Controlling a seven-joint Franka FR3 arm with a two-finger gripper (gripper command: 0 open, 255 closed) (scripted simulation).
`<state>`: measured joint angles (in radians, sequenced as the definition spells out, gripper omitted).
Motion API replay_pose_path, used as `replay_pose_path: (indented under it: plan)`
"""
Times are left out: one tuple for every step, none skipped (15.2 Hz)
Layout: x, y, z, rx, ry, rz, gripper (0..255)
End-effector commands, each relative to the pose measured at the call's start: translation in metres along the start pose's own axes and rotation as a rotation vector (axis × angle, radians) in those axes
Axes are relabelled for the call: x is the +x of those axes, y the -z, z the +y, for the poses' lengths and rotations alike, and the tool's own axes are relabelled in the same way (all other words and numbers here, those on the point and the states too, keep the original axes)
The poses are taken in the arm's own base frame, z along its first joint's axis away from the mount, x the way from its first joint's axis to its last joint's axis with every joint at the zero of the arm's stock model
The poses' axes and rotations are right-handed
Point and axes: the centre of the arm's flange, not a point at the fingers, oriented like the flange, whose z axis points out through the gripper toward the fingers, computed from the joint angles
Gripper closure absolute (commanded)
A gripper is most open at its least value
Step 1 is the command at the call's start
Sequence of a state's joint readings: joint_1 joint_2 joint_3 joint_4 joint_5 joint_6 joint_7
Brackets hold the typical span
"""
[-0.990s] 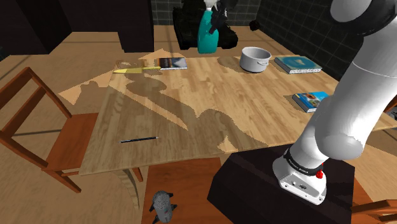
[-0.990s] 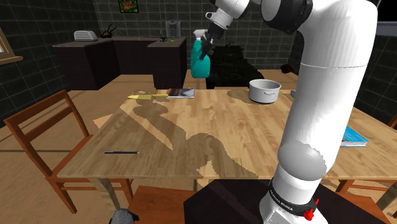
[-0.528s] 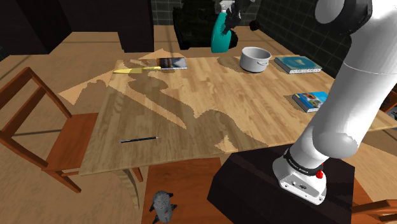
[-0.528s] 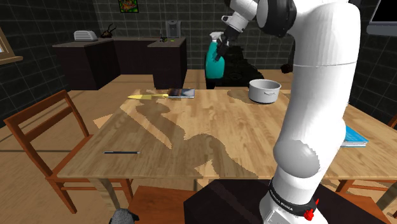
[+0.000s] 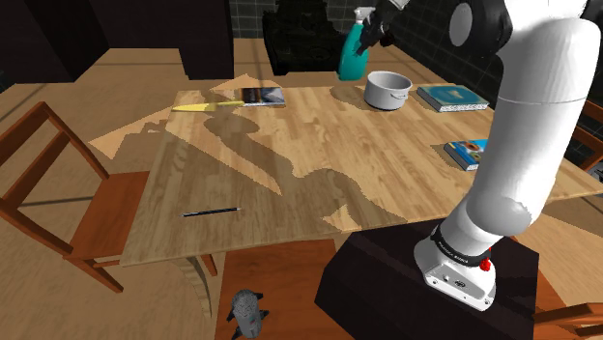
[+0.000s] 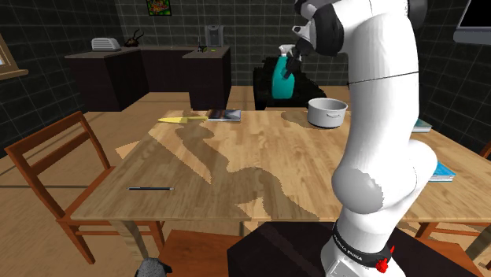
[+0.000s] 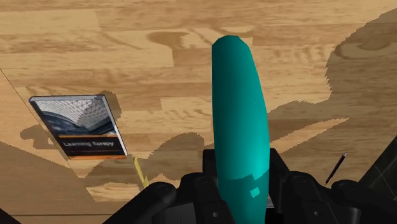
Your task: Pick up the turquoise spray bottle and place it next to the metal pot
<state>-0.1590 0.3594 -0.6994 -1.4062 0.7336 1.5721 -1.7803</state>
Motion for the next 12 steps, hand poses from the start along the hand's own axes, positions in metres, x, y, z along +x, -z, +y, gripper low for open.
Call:
replay_pose_path:
  plan:
    - [-0.026,0.008,0.011,0.001,0.001,0.001,255]
    - [-0.038,0.012,0.016,0.0,0.001,0.001,255]
    - [-0.05,0.015,0.021,0.0,0.001,0.001,255]
    - [-0.061,0.019,0.026,0.0,0.001,0.001,255]
    - [-0.073,0.022,0.032,0.001,0.001,0.001,255]
    - [-0.084,0.026,0.037,0.001,0.001,0.001,255]
    - [-0.096,0.029,0.042,0.001,0.002,0.001,255]
    - [-0.108,0.033,0.047,0.001,0.001,0.001,255]
    - [-0.119,0.037,0.052,0.001,0.002,0.001,255]
    - [-0.131,0.04,0.057,0.001,0.002,0.001,255]
    - [-0.143,0.044,0.063,0.001,0.002,0.001,255]
    - [-0.146,0.039,0.063,0.0,0.001,0.001,255]
